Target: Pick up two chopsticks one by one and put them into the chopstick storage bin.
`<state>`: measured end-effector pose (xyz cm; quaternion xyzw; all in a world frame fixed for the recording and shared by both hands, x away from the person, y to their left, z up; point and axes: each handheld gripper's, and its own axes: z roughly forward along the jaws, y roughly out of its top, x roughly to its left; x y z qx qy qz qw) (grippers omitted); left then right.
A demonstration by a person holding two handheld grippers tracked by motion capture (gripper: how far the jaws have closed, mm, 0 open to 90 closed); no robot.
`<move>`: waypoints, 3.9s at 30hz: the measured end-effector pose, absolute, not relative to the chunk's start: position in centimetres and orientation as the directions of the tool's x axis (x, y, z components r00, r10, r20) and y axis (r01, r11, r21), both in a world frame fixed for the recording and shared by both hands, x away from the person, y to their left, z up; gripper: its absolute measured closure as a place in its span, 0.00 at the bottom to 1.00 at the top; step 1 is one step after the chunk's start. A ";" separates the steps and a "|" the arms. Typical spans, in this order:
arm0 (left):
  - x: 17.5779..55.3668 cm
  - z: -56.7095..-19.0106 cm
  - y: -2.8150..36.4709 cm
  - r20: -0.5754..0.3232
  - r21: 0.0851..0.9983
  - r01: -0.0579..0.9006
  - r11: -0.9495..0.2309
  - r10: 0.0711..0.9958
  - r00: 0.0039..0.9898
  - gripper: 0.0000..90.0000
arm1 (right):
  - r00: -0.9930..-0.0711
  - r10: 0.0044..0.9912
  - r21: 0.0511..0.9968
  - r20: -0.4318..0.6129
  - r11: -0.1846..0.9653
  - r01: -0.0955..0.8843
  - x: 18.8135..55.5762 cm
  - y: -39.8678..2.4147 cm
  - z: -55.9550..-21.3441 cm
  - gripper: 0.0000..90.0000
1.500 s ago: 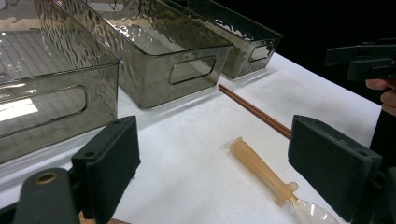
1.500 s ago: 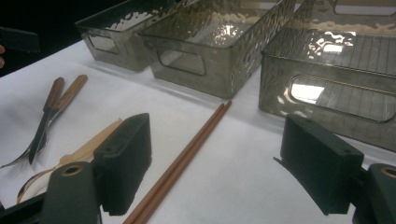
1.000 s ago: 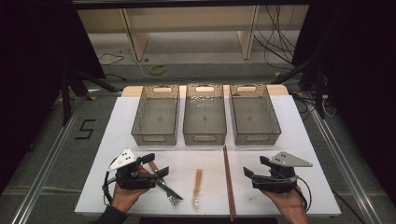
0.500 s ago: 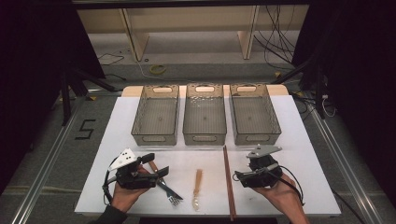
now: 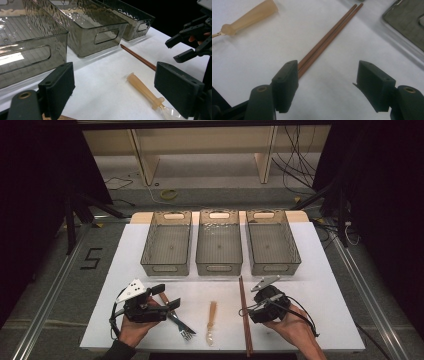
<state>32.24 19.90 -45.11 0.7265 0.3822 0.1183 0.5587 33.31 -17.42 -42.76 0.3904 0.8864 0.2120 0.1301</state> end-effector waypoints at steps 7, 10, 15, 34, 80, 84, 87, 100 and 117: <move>32.3 -45.1 19.9 -0.257 0.902 0.424 -0.081 0.687 0.679 0.18 | -0.669 0.742 0.428 -0.037 0.617 0.661 33.6 -16.9 -43.9 0.41; 32.3 -45.1 19.9 -0.257 0.902 0.424 -0.083 0.687 0.680 0.18 | -0.670 0.741 0.418 -0.028 0.618 0.666 33.8 -16.7 -44.2 0.41; 32.3 -45.1 19.9 -0.258 0.901 0.425 -0.083 0.686 0.680 0.18 | -0.665 0.747 0.396 -0.012 0.614 0.682 34.2 -16.3 -44.7 0.43; 32.3 -45.1 20.1 -0.259 0.901 0.426 -0.080 0.689 0.677 0.18 | -0.659 0.752 0.345 0.018 0.614 0.710 34.5 -15.7 -45.7 0.52; 32.4 -45.1 20.1 -0.260 0.900 0.428 -0.082 0.689 0.677 0.18 | -0.714 0.700 0.212 -0.001 0.698 0.684 35.2 -16.5 -45.3 0.94; 32.4 -45.1 20.1 -0.261 0.900 0.429 -0.080 0.689 0.676 0.18 | -0.716 0.698 0.222 -0.006 0.699 0.679 35.3 -16.7 -45.0 0.94; 32.4 -45.1 20.1 -0.258 0.900 0.429 -0.084 0.690 0.676 0.18 | -0.722 0.692 0.236 -0.003 0.702 0.672 35.2 -16.9 -44.6 0.94; 33.2 -44.2 19.1 -0.211 0.891 0.418 -0.175 0.657 0.724 0.18 | -0.768 0.640 0.308 -0.009 0.733 0.607 35.2 -16.6 -42.1 0.94; 35.4 -41.0 12.4 0.011 0.762 0.269 -0.589 0.427 0.904 0.21 | -0.907 0.419 0.314 -0.039 0.867 0.387 33.5 -13.0 -40.1 0.94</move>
